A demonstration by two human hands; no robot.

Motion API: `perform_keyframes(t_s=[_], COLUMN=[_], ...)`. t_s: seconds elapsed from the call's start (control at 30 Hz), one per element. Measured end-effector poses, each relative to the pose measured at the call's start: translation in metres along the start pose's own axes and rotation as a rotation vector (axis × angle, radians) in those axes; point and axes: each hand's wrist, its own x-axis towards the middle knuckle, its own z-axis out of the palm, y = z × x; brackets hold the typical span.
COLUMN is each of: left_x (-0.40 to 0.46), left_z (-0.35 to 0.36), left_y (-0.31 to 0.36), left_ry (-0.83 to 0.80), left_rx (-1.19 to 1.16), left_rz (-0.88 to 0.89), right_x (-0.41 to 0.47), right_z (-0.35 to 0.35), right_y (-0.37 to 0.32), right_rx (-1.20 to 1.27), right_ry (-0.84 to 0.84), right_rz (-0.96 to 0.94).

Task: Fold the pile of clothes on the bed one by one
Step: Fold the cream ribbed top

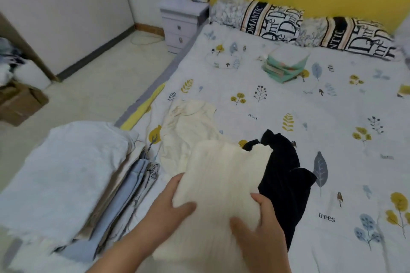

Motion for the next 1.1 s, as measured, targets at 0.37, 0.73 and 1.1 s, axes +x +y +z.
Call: perform_keyframes(t_s=[0.37, 0.73, 1.1], left_x=[-0.049, -0.041, 0.007], left_z=[-0.116, -0.28, -0.36], left_y=[0.072, 0.054, -0.03], left_ry=[0.12, 0.213, 0.143], left_rx=[-0.019, -0.011, 0.001], left_rz=[0.12, 0.096, -0.043], right_x=[-0.033, -0.039, -0.029], right_z=[0.048, 0.203, 0.329], right_y=[-0.11, -0.184, -0.164], right_rx=[0.049, 0.09, -0.01], right_ry=[-0.059, -0.071, -0.006], right_rz=[-0.199, -0.253, -0.18])
